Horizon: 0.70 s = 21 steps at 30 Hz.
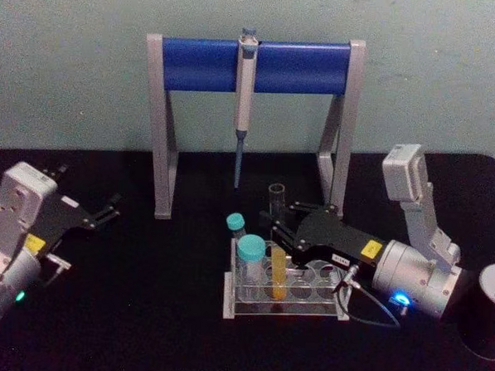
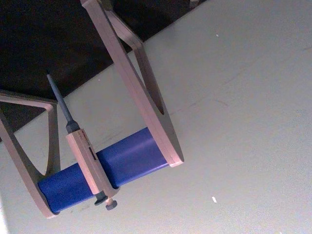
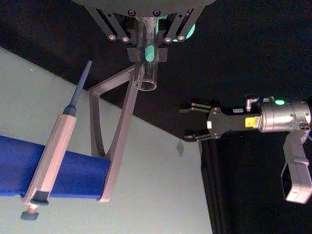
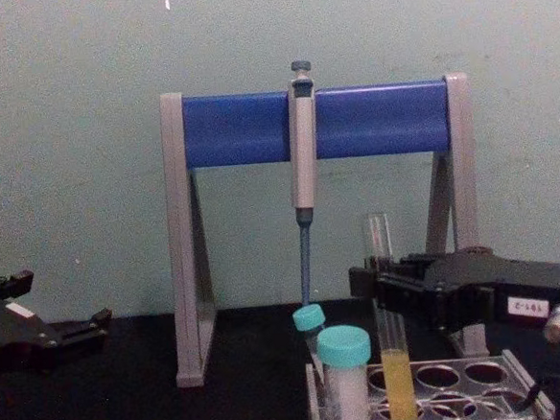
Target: Pick up the test tube from the test tube rack, shake it, then place it back into the test tube rack.
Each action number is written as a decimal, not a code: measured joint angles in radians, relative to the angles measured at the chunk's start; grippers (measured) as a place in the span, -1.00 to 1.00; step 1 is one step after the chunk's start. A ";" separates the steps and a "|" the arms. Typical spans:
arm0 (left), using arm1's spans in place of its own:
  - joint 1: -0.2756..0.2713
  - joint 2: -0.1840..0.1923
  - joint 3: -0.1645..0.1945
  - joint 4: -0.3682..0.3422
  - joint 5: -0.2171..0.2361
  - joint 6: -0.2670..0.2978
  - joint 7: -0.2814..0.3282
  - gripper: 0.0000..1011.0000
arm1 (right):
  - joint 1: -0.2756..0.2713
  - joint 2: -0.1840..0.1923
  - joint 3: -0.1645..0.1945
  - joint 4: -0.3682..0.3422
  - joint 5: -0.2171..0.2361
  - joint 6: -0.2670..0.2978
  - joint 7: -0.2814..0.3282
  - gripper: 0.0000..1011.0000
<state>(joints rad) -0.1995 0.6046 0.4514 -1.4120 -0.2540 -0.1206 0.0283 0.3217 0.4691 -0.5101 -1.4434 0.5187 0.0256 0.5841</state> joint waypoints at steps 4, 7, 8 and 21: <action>0.000 0.000 0.000 0.000 0.000 0.000 0.000 0.98 | -0.021 0.005 0.014 -0.013 0.019 -0.027 0.010 -0.54; 0.000 0.000 0.000 0.000 0.000 0.000 0.000 0.98 | -0.031 0.008 0.020 -0.019 0.028 -0.038 0.015 -0.54; 0.000 0.000 0.000 0.000 0.000 0.000 0.000 0.98 | -0.034 0.009 0.021 -0.021 0.030 -0.041 0.016 -0.54; 0.000 0.000 0.000 0.000 0.000 0.000 0.000 0.98 | -0.055 0.023 0.046 -0.064 0.054 -0.072 0.021 -0.54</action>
<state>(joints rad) -0.1995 0.6047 0.4514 -1.4120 -0.2539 -0.1206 0.0283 0.2664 0.4921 -0.4639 -1.5076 0.5722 -0.0460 0.6050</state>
